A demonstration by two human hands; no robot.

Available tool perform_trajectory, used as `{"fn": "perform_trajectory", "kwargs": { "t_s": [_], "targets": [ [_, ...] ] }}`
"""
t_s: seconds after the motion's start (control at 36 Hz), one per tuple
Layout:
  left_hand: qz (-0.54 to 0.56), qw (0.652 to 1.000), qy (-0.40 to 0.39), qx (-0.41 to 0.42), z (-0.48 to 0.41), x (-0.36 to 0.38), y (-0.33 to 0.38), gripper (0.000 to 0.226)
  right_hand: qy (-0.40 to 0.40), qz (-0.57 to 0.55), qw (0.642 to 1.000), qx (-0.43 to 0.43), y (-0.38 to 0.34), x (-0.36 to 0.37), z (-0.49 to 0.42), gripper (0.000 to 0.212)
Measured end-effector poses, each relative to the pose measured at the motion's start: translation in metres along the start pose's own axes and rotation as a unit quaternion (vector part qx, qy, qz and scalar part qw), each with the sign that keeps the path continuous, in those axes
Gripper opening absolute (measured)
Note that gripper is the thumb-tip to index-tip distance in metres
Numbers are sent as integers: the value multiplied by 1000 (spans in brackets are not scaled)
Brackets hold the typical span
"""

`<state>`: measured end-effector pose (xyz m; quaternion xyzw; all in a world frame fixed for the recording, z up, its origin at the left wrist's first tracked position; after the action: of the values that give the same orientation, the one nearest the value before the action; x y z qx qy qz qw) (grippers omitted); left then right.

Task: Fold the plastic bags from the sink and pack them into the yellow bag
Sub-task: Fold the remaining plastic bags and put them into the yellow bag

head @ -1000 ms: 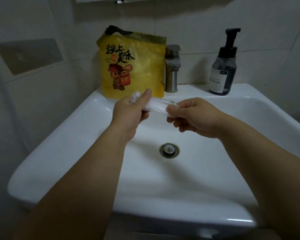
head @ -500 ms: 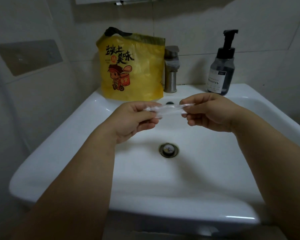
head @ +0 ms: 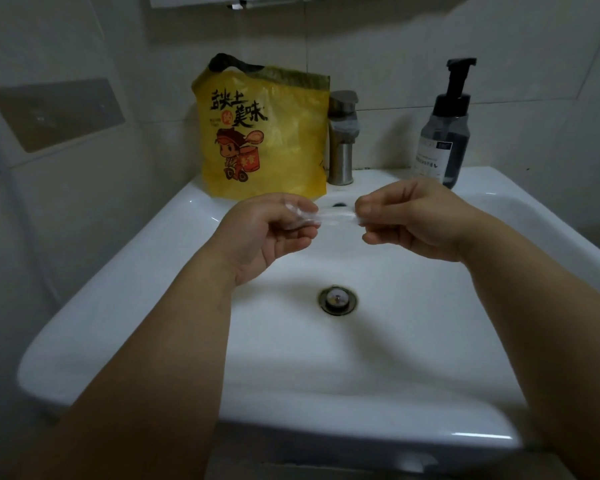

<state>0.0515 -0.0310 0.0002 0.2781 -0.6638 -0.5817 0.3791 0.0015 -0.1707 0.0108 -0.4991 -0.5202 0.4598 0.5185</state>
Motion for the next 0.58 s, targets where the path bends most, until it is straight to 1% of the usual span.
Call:
{"fn": "perform_trajectory", "kwargs": {
  "t_s": [0.08,0.17,0.19,0.25,0.31,0.36,0.42,0.47,0.5,0.53,0.56,0.58],
  "targets": [
    [-22,999,16,16,-1,-2,1,28,9,13,1000,14,4,-3,-1,14],
    [-102,993,48,34,-3,-8,-1,10,16,75,996,48,12,-6,-1,22],
    [-113,992,47,38,-3,-8,-2,10,20,102,993,62,16,-8,-2,22],
    [-120,991,40,41,-5,-8,-4,17,27,147,985,87,21,-11,-1,17],
    [-136,989,41,50,-6,-8,-3,19,27,166,980,107,24,-11,0,13],
    [-151,984,61,67,-7,-12,0,18,31,167,979,112,25,-11,1,13],
    [-139,982,90,88,-8,-18,5,11,37,147,984,98,22,-9,0,12],
    [-88,984,118,98,-9,-22,10,6,39,101,992,68,18,-3,-3,10],
    [-50,987,118,94,-9,-21,11,6,36,77,995,53,16,3,-4,10],
    [-10,991,107,81,-10,-18,9,12,33,61,997,40,15,8,-5,10],
    [26,994,84,58,-12,-11,4,27,29,49,998,28,14,15,-6,10],
    [33,997,57,29,-13,-3,-3,47,21,41,999,17,14,21,-6,11]
  ]
}}
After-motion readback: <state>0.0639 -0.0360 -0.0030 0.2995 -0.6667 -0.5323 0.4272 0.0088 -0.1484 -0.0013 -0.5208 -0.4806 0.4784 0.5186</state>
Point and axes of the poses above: each hand's wrist, its own z-axis away from the middle knuckle, its own x-axis out of the palm, y = z × x, the point moved 10 cm from there along -z, towards the middle knuckle, and after that the axes turned 1 degree about -z, right-handed, at the moved point
